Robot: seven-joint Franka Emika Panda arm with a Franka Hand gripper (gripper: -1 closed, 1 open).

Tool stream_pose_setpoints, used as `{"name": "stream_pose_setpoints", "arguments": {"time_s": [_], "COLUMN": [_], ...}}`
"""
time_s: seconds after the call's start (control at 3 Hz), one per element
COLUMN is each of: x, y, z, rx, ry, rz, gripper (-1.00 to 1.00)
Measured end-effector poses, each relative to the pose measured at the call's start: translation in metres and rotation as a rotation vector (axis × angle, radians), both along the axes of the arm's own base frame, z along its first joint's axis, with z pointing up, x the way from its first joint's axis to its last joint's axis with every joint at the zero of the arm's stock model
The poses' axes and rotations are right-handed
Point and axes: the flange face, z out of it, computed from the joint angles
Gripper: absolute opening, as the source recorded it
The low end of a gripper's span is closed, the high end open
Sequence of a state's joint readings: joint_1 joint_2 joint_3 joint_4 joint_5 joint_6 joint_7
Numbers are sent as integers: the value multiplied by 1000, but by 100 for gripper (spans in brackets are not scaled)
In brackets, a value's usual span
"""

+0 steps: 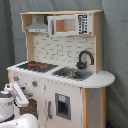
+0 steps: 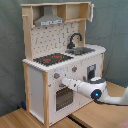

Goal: Play with the kitchen

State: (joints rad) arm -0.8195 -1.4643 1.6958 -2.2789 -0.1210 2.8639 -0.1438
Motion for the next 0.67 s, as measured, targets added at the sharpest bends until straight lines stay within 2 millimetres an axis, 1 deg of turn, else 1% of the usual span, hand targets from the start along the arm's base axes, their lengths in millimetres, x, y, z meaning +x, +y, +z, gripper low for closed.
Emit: {"name": "stream_pose_setpoints", "arguments": {"time_s": [0.67], "x": [-15], "y": [12], "z": [14], "rx": [-186], "ry": [30], "rz": [59], "gripper": [100]}}
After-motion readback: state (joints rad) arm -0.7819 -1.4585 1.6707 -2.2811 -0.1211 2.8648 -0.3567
